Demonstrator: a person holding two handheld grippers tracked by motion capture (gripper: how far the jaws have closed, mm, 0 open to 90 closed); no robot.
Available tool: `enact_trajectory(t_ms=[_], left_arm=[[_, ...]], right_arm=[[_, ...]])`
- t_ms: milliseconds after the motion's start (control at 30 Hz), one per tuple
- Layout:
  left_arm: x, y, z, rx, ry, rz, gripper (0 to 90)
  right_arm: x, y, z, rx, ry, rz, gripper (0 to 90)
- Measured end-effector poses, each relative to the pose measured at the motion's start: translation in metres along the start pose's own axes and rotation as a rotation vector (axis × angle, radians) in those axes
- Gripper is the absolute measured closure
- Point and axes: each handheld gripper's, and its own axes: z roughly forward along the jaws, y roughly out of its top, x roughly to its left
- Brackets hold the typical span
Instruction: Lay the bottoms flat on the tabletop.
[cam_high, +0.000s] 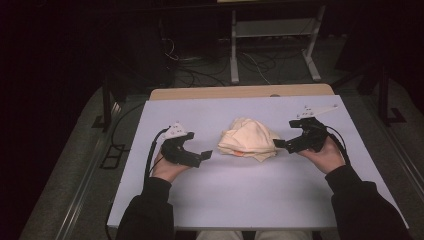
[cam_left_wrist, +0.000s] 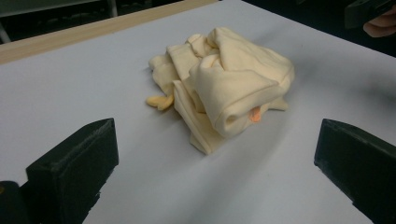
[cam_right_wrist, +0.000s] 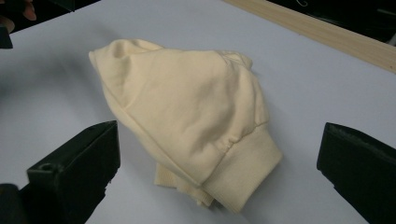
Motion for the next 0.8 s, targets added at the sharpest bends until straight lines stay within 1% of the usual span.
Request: enact_trajectory(t_ms=[233,433,467,500,567,600,633,700,733,800], left_arm=[[0.001,0.004,0.009,0.003,-0.009,0.001,0.0],[0.003,0.004,0.016,-0.008,-0.015,-0.013,0.0],[0.004,0.003,0.018,-0.012,-0.017,-0.015,0.0],[0.004,0.003,0.018,-0.012,-0.017,-0.015,0.0],[0.005,0.002,0.021,-0.01,-0.021,-0.022,0.0],[0.005,0.001,0.024,0.004,-0.024,-0.013,0.0],[0.005,0.001,0.024,0.004,-0.024,-0.013,0.0],[0.004,0.0,0.028,0.016,-0.032,-0.012,0.0],[0.005,-0.001,0.031,0.015,-0.036,-0.017,0.0],[0.004,-0.002,0.032,0.013,-0.038,-0.021,0.0]], right_arm=[[-0.005,0.002,0.011,0.01,0.004,0.013,0.0],[-0.008,0.003,0.021,0.012,0.015,0.023,0.0],[-0.009,0.002,0.025,0.014,0.027,0.027,2.8],[-0.009,0.002,0.025,0.014,0.027,0.027,2.8],[-0.009,0.002,0.028,0.011,0.039,0.027,3.7],[-0.008,0.002,0.032,0.012,0.042,0.032,3.7],[-0.008,0.002,0.032,0.012,0.042,0.032,3.7],[-0.007,0.002,0.037,0.022,0.05,0.032,4.5],[-0.006,0.001,0.041,0.035,0.058,0.032,5.8],[-0.006,0.001,0.043,0.039,0.059,0.034,6.2]])
